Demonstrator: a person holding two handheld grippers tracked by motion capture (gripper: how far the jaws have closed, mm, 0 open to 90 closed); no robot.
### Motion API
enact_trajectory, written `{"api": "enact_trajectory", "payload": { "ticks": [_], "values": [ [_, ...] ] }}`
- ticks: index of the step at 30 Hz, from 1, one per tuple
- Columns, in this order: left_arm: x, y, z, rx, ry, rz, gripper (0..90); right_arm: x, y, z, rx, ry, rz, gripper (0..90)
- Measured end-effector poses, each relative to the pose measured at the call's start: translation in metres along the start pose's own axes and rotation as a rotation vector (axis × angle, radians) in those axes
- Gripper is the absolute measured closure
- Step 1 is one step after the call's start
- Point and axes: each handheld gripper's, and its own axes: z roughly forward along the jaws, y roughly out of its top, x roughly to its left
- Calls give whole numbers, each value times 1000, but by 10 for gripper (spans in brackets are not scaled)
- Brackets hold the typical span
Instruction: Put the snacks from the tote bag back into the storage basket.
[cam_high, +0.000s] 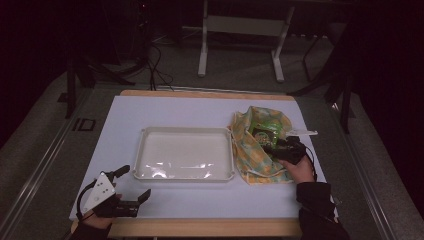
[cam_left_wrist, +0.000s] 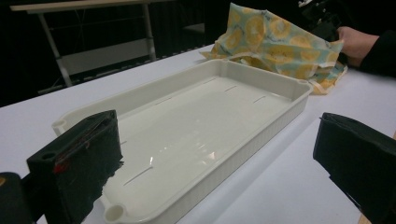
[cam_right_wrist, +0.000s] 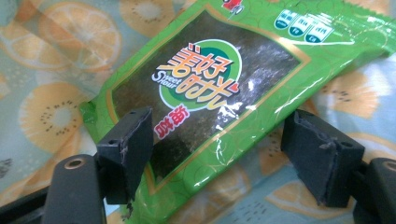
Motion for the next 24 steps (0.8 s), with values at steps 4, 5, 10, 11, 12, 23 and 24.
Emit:
{"api": "enact_trajectory", "payload": {
  "ticks": [4,5,10,11,12,23,24],
  "values": [
    [0,0,0,1,-1,-1,14,-3,2,6,48,53,27,259],
    [0,0,1,1,-1,-1,14,-3,3,6,58,60,28,259],
    [0,0,0,0,0,-1,14,-2,9,7,81,81,5,311],
    [0,0,0,-1,0,-2,14,-1,10,7,81,86,2,318],
    [0,0,0,0,0,-1,14,0,12,7,81,87,-8,335],
    [0,0,0,1,-1,-2,14,8,26,5,78,160,7,615],
    [1,0,0,1,-1,-1,14,8,27,4,70,171,17,653]
  ]
}}
